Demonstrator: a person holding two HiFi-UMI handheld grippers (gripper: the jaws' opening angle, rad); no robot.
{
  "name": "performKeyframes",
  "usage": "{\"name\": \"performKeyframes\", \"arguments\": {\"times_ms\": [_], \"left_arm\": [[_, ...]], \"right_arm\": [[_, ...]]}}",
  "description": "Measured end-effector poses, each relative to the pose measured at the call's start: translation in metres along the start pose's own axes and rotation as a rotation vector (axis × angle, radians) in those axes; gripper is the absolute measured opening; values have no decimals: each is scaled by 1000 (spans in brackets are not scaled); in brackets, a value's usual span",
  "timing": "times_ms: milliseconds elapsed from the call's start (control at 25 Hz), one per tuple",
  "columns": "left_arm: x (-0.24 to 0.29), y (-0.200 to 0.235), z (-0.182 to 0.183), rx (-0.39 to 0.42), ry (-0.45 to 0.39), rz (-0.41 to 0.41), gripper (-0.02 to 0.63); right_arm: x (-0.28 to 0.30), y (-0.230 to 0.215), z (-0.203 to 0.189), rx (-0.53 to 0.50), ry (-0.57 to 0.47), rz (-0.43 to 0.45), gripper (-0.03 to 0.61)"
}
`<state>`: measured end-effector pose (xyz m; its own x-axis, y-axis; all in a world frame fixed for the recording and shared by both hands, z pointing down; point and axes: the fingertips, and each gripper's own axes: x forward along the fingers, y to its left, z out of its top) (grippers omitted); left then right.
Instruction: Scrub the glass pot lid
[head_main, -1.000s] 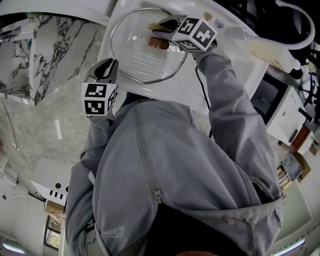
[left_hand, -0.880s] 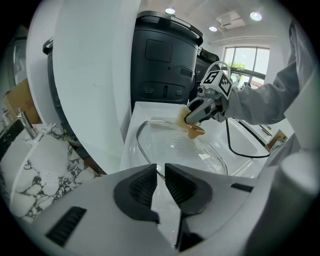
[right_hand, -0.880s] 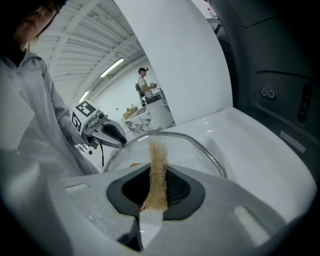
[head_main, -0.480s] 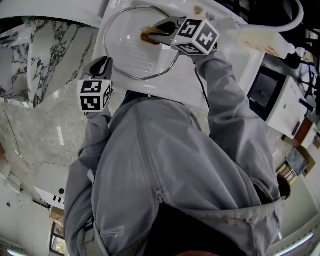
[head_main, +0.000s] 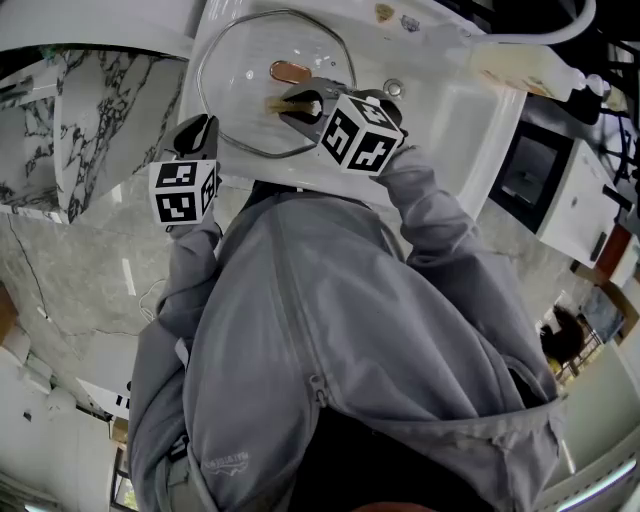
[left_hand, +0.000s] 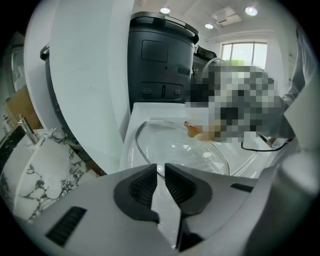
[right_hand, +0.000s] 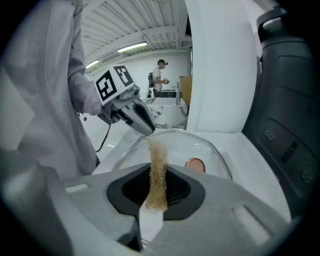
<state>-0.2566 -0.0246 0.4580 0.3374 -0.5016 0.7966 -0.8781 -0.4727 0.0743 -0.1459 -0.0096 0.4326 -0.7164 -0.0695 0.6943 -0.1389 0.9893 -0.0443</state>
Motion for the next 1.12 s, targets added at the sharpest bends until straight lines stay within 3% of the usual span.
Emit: {"name": "performKeyframes", "arguments": {"times_ms": [200, 320, 640, 1120], "left_arm": [[0, 0, 0, 6, 1, 0, 48], [0, -1, 0, 9, 2, 1, 48], [-1, 1, 0, 16, 8, 4, 48], [-1, 0, 1, 30, 20, 17, 48]], "right_arm": [[15, -10, -22, -93, 80, -205, 46], [20, -14, -31, -92, 75, -261, 47], [19, 14, -34, -39, 5, -83, 46], [24, 82, -41, -41, -22, 54, 46]]}}
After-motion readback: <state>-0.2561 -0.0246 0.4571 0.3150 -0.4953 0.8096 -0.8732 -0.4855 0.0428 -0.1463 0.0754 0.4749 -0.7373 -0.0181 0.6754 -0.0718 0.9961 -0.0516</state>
